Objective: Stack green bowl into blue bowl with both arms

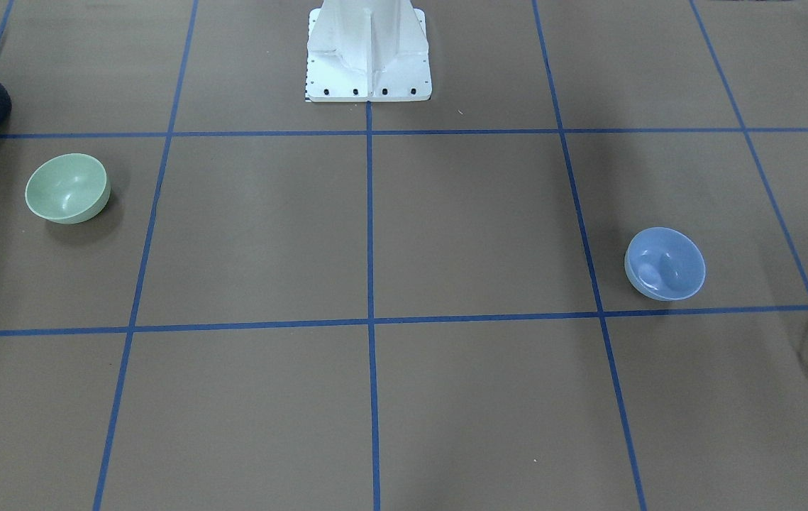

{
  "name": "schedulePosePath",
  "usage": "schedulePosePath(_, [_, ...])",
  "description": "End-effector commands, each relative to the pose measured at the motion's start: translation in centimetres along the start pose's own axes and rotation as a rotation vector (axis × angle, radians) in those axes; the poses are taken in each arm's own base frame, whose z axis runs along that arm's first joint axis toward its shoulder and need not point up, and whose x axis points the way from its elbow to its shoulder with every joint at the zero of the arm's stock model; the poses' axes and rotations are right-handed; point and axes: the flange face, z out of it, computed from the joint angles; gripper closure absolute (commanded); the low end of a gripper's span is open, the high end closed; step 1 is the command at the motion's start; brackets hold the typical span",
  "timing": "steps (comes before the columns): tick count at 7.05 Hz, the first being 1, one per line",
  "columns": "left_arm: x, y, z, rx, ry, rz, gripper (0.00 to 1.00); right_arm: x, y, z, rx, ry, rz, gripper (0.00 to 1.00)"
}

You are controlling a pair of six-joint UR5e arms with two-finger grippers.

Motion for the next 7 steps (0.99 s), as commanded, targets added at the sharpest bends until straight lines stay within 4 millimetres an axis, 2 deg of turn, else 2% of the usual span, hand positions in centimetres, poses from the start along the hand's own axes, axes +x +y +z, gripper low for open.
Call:
schedulePosePath(1, [0.3,-0.6,-0.2,0.004,-0.001,0.006,0.01,-0.1,0.0,0.1,-0.003,-0.001,-0.001,0.0])
schedulePosePath(2, [0.5,-0.9,-0.3,0.009,-0.001,0.013,0.01,-0.3,-0.1,0.2,-0.004,-0.001,-0.004,0.0])
schedulePosePath(5, [2.4,-4.3,-1.3,0.035,-0.002,-0.004,0.01,-1.0,-0.8,0.3,-0.005,-0.002,0.007,0.0])
schedulePosePath(6, [4.2,-6.0,-0.7,0.031,0.005,-0.003,0.02,-1.8,-1.5,0.4,-0.004,-0.003,0.01,0.0])
schedulePosePath(7, [7.6,-7.7,2.0,-0.014,0.023,0.032,0.02,-3.2,-2.6,0.9,-0.011,-0.005,0.024,0.0])
